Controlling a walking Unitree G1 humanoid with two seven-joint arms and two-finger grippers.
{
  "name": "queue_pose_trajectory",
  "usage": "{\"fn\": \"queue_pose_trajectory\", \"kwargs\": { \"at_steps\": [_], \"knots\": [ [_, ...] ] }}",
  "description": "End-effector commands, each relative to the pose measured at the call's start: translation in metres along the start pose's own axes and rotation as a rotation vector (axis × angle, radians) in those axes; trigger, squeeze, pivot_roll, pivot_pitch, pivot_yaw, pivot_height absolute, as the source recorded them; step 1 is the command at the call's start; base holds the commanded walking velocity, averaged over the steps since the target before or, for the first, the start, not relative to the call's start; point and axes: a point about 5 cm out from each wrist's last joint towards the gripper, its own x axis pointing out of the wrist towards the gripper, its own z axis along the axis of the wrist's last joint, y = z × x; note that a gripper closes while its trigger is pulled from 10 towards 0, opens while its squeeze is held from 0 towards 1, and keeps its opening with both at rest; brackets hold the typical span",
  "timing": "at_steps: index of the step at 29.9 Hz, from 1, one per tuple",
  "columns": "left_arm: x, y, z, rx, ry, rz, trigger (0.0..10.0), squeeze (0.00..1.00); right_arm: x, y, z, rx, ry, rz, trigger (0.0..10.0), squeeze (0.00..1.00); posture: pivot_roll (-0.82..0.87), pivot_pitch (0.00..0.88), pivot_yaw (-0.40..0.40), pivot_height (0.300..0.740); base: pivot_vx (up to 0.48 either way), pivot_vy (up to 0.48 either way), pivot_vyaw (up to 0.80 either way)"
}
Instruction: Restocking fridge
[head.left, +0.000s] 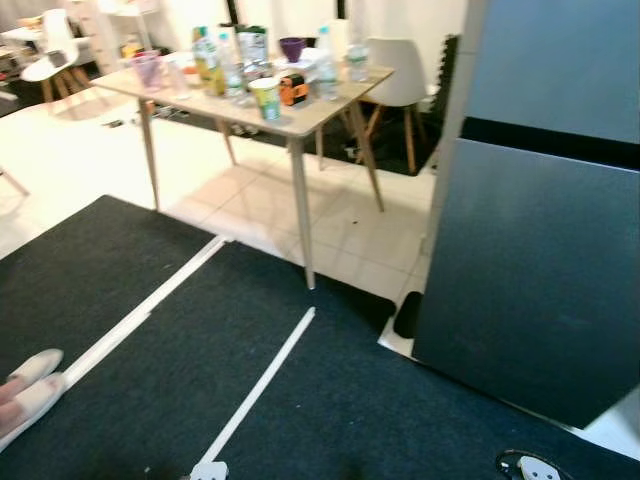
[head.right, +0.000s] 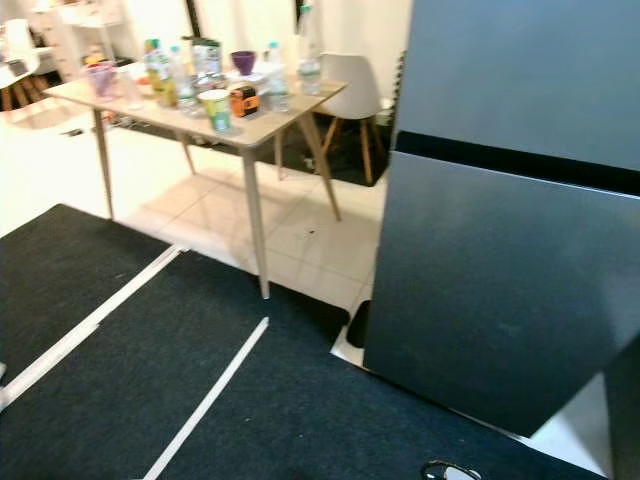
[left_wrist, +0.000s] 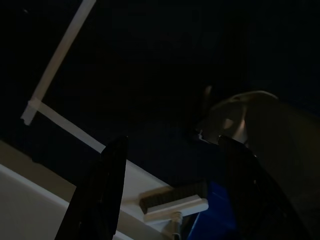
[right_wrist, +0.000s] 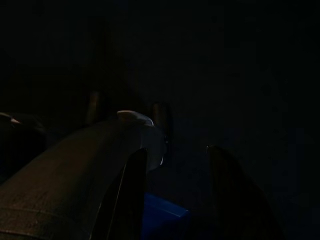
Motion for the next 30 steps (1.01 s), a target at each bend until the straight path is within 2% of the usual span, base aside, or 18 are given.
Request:
{"fn": "queue_pose_trajectory", "kwargs": {
  "at_steps": [1,4,10,16,19,22,25,27,29,30],
  "knots": [
    [0.000,0.002,0.001,0.010,0.005,0.007,10.0,0.00,0.001,0.003,-0.003,-0.014,0.017,0.001,10.0,0.00,-0.03,0.035,0.020,0.740,0.000,0.000,0.77],
    [-0.001,0.006,0.002,-0.004,-0.002,0.039,10.0,0.00,0.001,0.003,-0.004,-0.052,0.033,-0.021,10.0,0.00,-0.03,0.034,0.026,0.740,0.000,0.000,0.77],
    [-0.002,0.015,0.007,-0.050,-0.025,0.085,10.0,0.00,-0.001,-0.004,-0.004,-0.058,0.033,-0.067,10.0,0.00,-0.02,0.037,0.019,0.740,0.000,0.000,0.72],
    [-0.002,0.017,0.011,-0.075,-0.042,0.090,10.0,0.00,-0.003,-0.012,-0.004,-0.060,0.029,-0.098,10.0,0.00,-0.02,0.027,0.000,0.740,0.000,0.000,0.72],
    [-0.001,0.013,0.010,-0.075,-0.041,0.082,10.0,0.00,-0.003,-0.015,-0.002,-0.021,0.019,-0.112,10.0,0.00,-0.02,0.045,0.011,0.740,0.000,0.000,0.00],
    [0.000,0.008,0.010,-0.071,-0.042,0.056,10.0,0.00,-0.004,-0.018,0.000,-0.003,0.018,-0.145,10.0,0.00,-0.01,0.016,0.002,0.740,0.000,0.000,0.00],
    [0.002,0.003,0.012,-0.017,-0.035,0.017,10.0,0.00,-0.002,-0.017,0.009,0.023,-0.009,-0.160,10.0,0.00,-0.02,0.013,0.012,0.740,0.000,0.000,0.00],
    [0.001,0.006,0.011,-0.017,-0.025,0.032,10.0,0.00,-0.002,-0.014,0.009,0.014,-0.003,-0.157,10.0,0.00,-0.02,0.005,0.005,0.740,0.000,0.000,0.00],
    [0.000,0.011,0.012,-0.071,-0.042,0.056,10.0,0.00,-0.001,-0.010,0.005,-0.023,0.023,-0.142,10.0,0.00,-0.02,0.001,0.012,0.740,0.000,0.000,0.00],
    [0.000,0.012,0.013,-0.076,-0.044,0.059,10.0,0.00,0.000,-0.009,0.005,-0.014,0.023,-0.145,10.0,0.00,-0.02,0.000,0.014,0.740,0.000,0.000,0.00]
  ]
}}
